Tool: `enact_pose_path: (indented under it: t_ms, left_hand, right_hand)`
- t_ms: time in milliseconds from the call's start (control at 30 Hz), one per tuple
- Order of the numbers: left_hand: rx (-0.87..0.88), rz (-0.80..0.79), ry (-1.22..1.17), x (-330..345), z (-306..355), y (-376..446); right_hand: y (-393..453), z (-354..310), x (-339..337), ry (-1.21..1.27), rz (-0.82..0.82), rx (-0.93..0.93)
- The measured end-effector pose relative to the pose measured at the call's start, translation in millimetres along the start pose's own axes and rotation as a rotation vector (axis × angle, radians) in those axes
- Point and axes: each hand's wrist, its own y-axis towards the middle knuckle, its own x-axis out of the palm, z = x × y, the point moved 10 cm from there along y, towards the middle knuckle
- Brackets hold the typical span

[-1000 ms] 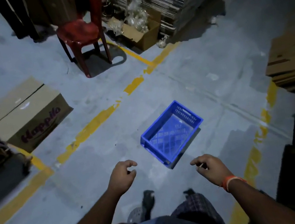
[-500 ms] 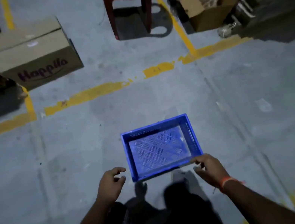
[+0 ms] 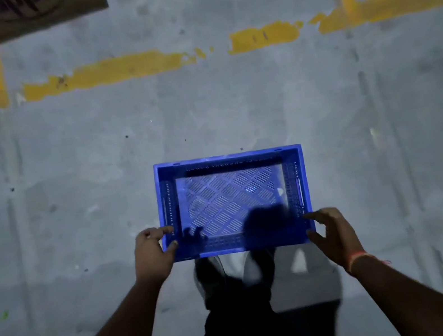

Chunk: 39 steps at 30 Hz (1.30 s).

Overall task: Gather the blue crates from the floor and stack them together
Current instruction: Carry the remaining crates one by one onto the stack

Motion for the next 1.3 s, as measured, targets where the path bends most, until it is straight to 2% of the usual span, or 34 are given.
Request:
enact_pose_path:
  t_ms: [167,400,533,733,867,967,1133,1300]
  left_hand:
    - [-0.046,0.020,0.085,54,-13,55]
    - [-0.104,0.169,0.088,92,-26,99]
    - [-0.189,0.163,0.036,95,-56,126]
    - [-0.064,0.053,-0.124,81,-48,127]
    - [0.019,0.052,-0.137,38,-24,86]
    - [-0.020,0.087,-0.171,-16,-5,34]
    - [-0.049,0.063,-0.200,-114,16,-71]
    - [-0.068,0.153,-0.187,-217,10,-159]
  right_hand:
    - [69,51,46,-0.059,-0.018,0.048]
    - [129,107,80,-0.021,-0.007,0.207]
    - [149,114,97,0.158,-0.072,0.196]
    - [146,97,88,0.238,-0.089,0.180]
    - [121,72,43,0.202,-0.061,0.150]
    - [88,37,-5,0.180,-0.082,0.129]
    - [20,-52,-83,0.125,-0.128,0.061]
    - [-36,-175,-143,0.041,-0.140,-0.079]
